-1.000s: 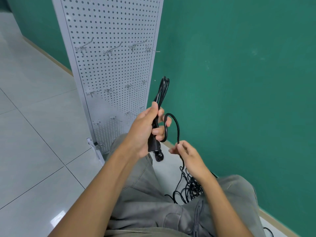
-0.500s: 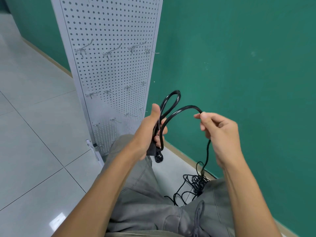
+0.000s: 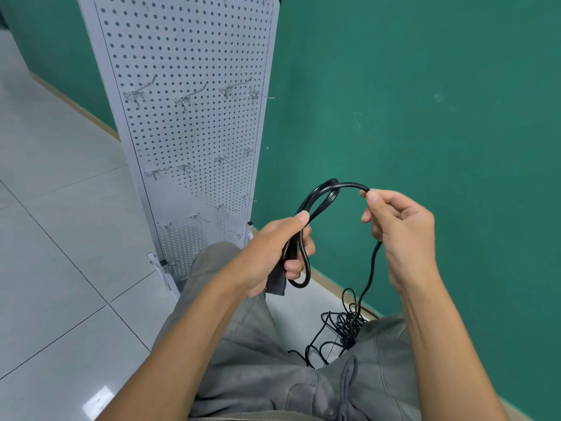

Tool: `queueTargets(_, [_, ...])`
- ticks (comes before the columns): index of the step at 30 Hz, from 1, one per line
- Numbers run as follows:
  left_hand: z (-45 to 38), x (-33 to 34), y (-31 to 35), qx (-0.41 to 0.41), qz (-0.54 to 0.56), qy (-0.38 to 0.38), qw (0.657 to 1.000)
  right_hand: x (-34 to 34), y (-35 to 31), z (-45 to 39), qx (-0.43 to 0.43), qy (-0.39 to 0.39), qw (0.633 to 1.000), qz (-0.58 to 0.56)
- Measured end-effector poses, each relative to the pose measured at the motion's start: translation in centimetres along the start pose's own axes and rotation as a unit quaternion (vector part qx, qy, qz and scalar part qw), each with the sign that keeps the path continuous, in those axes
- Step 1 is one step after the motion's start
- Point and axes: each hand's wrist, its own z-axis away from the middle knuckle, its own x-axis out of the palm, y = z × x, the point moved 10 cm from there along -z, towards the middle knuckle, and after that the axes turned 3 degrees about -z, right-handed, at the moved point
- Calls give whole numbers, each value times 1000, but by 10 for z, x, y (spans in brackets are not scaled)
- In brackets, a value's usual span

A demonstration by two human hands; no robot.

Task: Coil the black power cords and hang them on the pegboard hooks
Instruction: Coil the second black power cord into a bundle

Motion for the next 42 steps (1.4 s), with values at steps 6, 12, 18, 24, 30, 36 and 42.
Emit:
queueTargets(6, [-1, 1, -1, 15, -47, 44, 998, 5, 4, 4, 3, -21, 1000, -19])
queueTargets(12, [-2, -8, -8, 13, -75, 90, 993, 5, 8, 4, 11, -25, 999, -31])
queueTargets(18, [-2, 2, -15, -36, 73, 76, 994, 7, 8, 6, 13, -38, 998, -44])
queueTargets(24, [0, 18, -21, -58, 116, 55, 990, 20, 18, 7, 56, -53, 991, -106])
queueTargets(30, [-8, 11, -19, 15, 58, 65, 996, 50, 45, 18, 134, -100, 953, -251])
queueTargets(36, [-9, 8, -28, -8, 52, 49, 997, 61, 61, 17, 150, -115, 950, -247])
queueTargets(42, [-9, 18, -46, -46, 134, -18, 990, 58, 68, 11, 186, -163, 956, -159])
